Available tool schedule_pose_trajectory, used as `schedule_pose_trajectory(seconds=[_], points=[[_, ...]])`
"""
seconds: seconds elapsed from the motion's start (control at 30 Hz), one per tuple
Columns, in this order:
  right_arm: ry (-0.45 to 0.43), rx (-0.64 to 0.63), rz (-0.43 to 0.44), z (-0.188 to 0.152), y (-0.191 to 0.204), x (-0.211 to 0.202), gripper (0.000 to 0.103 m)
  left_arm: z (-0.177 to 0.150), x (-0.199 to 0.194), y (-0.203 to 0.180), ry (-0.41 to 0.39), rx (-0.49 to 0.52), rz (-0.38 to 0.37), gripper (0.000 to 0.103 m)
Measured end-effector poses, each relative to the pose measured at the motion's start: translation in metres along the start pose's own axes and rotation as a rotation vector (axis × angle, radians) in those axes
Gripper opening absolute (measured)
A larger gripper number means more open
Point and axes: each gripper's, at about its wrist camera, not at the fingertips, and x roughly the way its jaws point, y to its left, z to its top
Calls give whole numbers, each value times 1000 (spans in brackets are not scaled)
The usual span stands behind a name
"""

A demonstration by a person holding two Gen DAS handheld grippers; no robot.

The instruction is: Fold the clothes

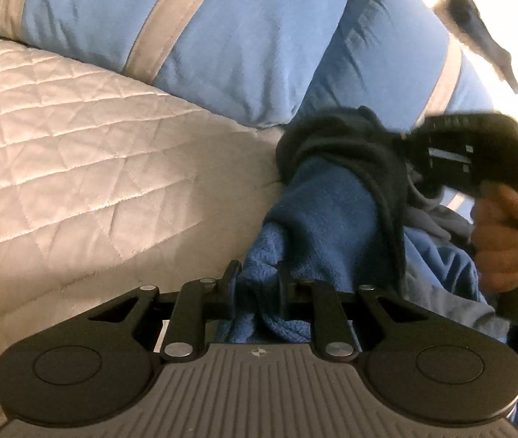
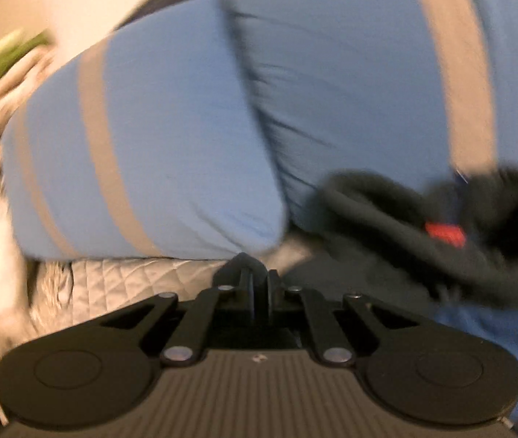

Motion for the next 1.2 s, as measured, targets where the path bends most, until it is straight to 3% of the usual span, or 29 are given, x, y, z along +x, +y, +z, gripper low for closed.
schedule_pose_trajectory(seconds=[0.13,0.17,0.2,0.27,0.37,0.47,0.53,0.63,0.7,0.73,1.0,1.1,1.2], points=[[32,72,37,-5,-22,-6,11,1,-4,-10,10,50,37,17],[21,48,42,-3,-20,-9,23,1,-5,-13,12,73,42,17],[6,14,46,-1,-17,-12,27,1,-6,-16,15,93,47,17],[-24,-44,51,5,-9,-16,46,1,-8,-20,21,118,48,16],[-31,-72,82,23,4,-6,61,1,-12,-27,22,169,54,16],[16,-111,103,36,20,17,63,-2,-16,-35,13,229,66,16],[82,-179,70,40,34,38,63,-3,-18,-40,7,262,70,16],[206,-341,-13,37,57,69,62,-4,-22,-45,-2,299,70,16],[237,-427,-63,31,67,79,14,-4,-24,-48,-7,317,68,15],[226,-452,-88,29,71,81,13,-3,-26,-48,-6,314,66,15],[8,-97,-29,58,42,59,4,0,-34,-54,24,260,79,14],[-89,-49,-56,62,34,49,1,-1,-33,-53,69,225,100,13],[-77,-10,-52,72,22,46,1,-1,-32,-46,70,206,98,14]])
